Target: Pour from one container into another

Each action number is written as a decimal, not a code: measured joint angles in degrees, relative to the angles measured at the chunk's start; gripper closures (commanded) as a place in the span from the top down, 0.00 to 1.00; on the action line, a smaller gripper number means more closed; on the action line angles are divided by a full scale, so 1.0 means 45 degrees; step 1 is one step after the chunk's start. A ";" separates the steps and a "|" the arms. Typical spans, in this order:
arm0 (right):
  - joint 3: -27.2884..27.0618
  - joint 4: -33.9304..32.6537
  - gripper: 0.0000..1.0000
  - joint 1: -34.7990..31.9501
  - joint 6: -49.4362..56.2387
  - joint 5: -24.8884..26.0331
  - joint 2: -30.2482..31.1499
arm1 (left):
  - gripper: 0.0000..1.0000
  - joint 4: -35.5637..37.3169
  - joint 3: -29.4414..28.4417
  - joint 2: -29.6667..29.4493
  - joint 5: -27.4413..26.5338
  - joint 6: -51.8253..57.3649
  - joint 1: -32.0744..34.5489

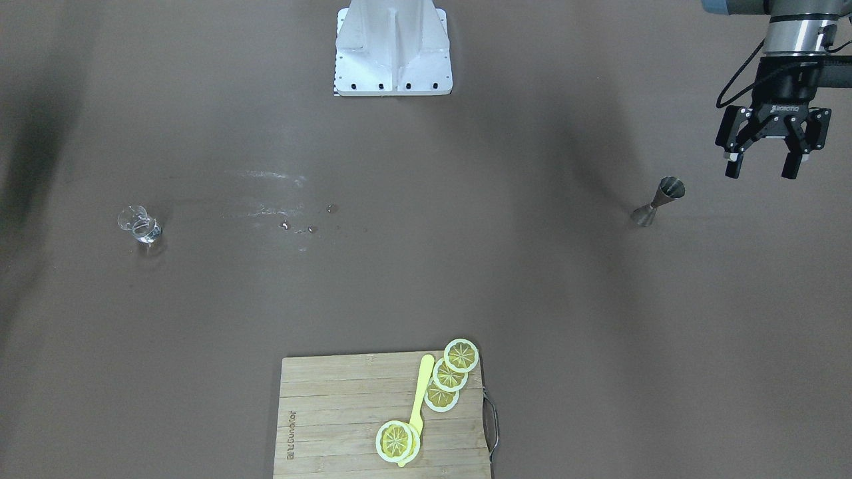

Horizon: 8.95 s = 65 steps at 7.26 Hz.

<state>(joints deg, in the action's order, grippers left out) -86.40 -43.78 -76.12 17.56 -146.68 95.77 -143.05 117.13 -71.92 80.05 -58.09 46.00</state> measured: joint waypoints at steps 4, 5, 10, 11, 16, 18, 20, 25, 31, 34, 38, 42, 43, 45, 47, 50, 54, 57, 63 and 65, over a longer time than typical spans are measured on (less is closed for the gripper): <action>0.0222 0.2265 1.00 0.0776 0.0051 0.0182 0.0415 | 0.97 -0.0546 -0.0062 0.0129 -0.5000 -0.0790 -0.2300; 0.0235 0.2617 1.00 0.0786 -0.0016 0.0225 0.0442 | 0.97 -0.0699 -0.0137 0.0135 -0.6215 -0.0984 -0.2888; 0.1833 0.3430 1.00 0.1120 -0.0073 0.0783 -0.0800 | 0.97 -0.1152 -0.1665 -0.0146 -1.1413 -0.3556 -0.6072; 0.1947 0.3667 1.00 0.1303 -0.0115 0.0793 -0.0931 | 0.97 -0.1149 -0.1884 -0.0195 -1.2256 -0.3910 -0.6648; 0.1968 0.6300 0.99 0.3012 -0.3400 0.0960 -0.1089 | 0.97 -0.1082 -0.3706 -0.1221 -1.4197 -0.4988 -0.8007; 0.1902 0.6939 0.97 0.3644 -0.4544 0.1495 -0.1090 | 0.97 -0.1067 -0.4371 -0.1642 -1.4276 -0.5392 -0.8059; 0.1919 0.7621 0.97 0.4123 -0.4819 0.2006 -0.0986 | 0.97 -0.1072 -0.4637 -0.1723 -1.4274 -0.5576 -0.8085; 0.1983 0.7924 0.93 0.5029 -0.4885 0.3350 -0.1053 | 0.97 -0.1035 -0.5636 -0.2137 -1.4255 -0.6220 -0.8143; 0.2283 0.8843 0.79 0.6061 -0.5720 0.4536 -0.1369 | 0.96 -0.0968 -0.6508 -0.2609 -1.4243 -0.6679 -0.8363; 0.2592 0.8942 0.73 0.6057 -0.5754 0.4551 -0.1743 | 0.94 -0.0948 -0.6642 -0.2747 -1.4179 -0.6751 -0.8373; 0.2716 0.9496 0.68 0.6021 -0.5951 0.4567 -0.1676 | 0.94 -0.0947 -0.6692 -0.2769 -1.4138 -0.6797 -0.8346; 0.2722 0.9610 0.11 0.6017 -0.6121 0.4555 -0.1647 | 0.88 -0.0923 -0.6692 -0.2787 -1.4068 -0.6798 -0.8191; 0.2702 0.9620 0.00 0.6017 -0.6115 0.4550 -0.1634 | 0.76 -0.0915 -0.6682 -0.2787 -1.4005 -0.6798 -0.8157; 0.2647 0.9763 0.00 0.5990 -0.6113 0.4527 -0.1630 | 0.45 -0.0903 -0.6679 -0.2788 -1.3965 -0.6794 -0.8122; 0.2502 0.9761 0.00 0.5681 -0.6113 0.4150 -0.1706 | 0.44 -0.0878 -0.6691 -0.2788 -1.3960 -0.6768 -0.8114; 0.2287 0.9045 0.00 0.4861 -0.6109 0.2996 -0.1984 | 0.37 -0.0869 -0.6694 -0.2788 -1.3959 -0.6760 -0.8112; 0.2032 0.6999 0.00 0.4424 -0.6055 0.2167 -0.3264 | 0.25 -0.0868 -0.6725 -0.2815 -1.3960 -0.6754 -0.8112; 0.2052 0.6549 0.00 0.3897 -0.5923 0.1723 -0.3233 | 0.12 -0.0868 -0.6588 -0.2808 -1.3996 -0.6669 -0.8096; 0.1549 0.4654 0.00 0.3890 -0.5803 0.1933 -0.3563 | 0.00 -0.0142 -0.5136 -0.3154 -1.4015 -0.5113 -0.8182; 0.1245 0.4600 0.00 0.3859 -0.5784 0.2043 -0.3584 | 0.00 -0.0064 -0.5010 -0.4090 -1.3818 -0.3692 -0.8128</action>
<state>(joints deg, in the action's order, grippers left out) -80.79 -23.08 -58.75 -8.47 -137.48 79.65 -143.33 94.59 -90.32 17.86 -74.70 9.42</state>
